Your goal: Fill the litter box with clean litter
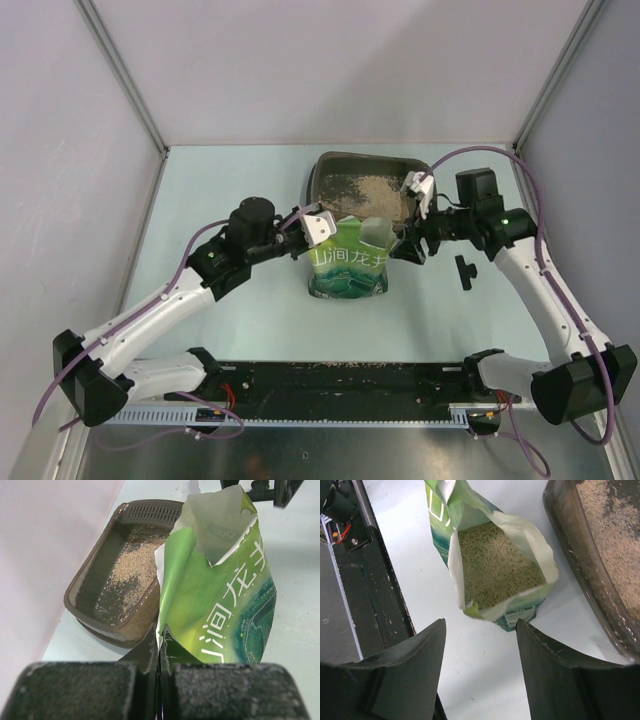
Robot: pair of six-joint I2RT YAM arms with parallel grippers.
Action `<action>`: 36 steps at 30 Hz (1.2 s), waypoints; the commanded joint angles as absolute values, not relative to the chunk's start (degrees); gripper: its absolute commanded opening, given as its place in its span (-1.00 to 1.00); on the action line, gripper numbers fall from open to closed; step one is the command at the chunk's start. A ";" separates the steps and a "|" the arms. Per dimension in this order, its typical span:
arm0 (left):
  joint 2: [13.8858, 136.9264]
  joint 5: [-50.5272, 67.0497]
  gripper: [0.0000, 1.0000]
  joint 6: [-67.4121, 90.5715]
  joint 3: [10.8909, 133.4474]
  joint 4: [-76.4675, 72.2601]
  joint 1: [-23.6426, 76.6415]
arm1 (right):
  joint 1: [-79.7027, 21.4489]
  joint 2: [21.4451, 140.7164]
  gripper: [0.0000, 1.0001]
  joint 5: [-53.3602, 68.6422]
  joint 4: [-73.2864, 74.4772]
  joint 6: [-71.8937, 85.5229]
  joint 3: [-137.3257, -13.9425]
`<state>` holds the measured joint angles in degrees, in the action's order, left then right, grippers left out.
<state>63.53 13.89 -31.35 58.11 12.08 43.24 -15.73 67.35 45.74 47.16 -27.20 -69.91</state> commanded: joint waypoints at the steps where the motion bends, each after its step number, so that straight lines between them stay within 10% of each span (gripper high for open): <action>1: 62.93 13.45 -1.00 -29.09 60.47 5.19 42.71 | -19.07 68.99 0.22 45.35 38.59 -26.64 -68.47; 13: 63.19 13.10 -0.99 -29.00 61.00 5.19 42.71 | -23.38 70.23 -0.02 42.02 27.25 -20.22 -65.04; 23: 63.02 12.92 -1.00 -29.00 60.73 5.19 42.71 | -23.12 69.70 -0.66 41.13 23.47 -16.70 -62.14; 32: 60.73 10.81 0.32 -26.28 70.74 5.19 37.45 | -22.41 70.05 -0.76 40.52 22.85 -16.52 -61.70; 36: 68.25 13.78 0.21 -17.45 73.21 4.92 30.87 | -21.71 70.22 -0.80 40.43 21.98 -15.47 -61.44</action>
